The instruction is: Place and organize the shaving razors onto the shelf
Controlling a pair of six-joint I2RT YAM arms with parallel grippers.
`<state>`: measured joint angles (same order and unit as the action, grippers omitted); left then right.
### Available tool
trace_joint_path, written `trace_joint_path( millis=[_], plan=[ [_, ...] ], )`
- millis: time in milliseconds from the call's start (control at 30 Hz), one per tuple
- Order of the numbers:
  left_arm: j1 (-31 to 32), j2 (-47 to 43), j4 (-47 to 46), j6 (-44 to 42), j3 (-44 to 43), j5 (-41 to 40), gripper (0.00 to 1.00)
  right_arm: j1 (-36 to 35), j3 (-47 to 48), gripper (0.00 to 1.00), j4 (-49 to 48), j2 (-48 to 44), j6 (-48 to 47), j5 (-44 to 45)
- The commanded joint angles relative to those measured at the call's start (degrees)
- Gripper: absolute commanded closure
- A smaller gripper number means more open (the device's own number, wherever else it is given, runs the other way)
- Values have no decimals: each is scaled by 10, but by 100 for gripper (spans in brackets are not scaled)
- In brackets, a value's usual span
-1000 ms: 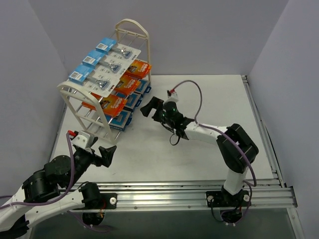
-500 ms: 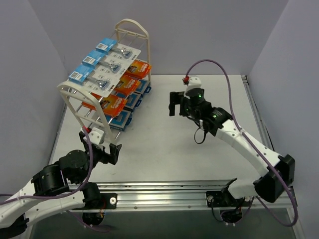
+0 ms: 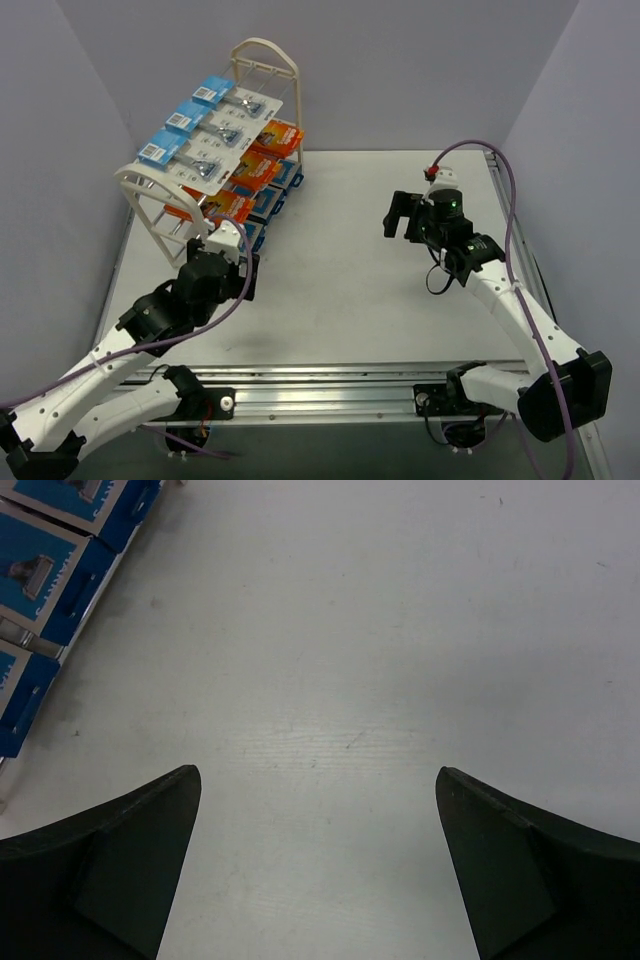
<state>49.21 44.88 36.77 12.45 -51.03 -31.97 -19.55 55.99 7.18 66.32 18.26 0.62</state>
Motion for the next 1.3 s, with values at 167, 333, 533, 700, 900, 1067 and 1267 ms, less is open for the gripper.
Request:
trace_joint_path(
  millis=[167,333,533,700,900,1067,1267],
  plan=[
    [-80,-95,-70,14,-8,33,6,4,-12,0,-59,-39,-11,-40],
    [-80,-163,-79,20,27,2,6,6,-21,0,-62,-29,-4,-43],
    [-79,-192,-90,-2,40,-4,6,6,-4,0,-38,-11,8,-29],
    [-79,-179,-87,-9,38,16,6,5,-14,0,-52,-23,18,-40],
    [-79,-154,-69,-8,28,19,6,3,-17,0,-52,-34,14,-56],
    [-80,-164,-66,-9,26,17,6,3,-23,0,-60,-38,1,-85],
    [-80,-182,-80,-13,38,20,6,1,-25,0,-58,-41,0,-88]
  ],
)
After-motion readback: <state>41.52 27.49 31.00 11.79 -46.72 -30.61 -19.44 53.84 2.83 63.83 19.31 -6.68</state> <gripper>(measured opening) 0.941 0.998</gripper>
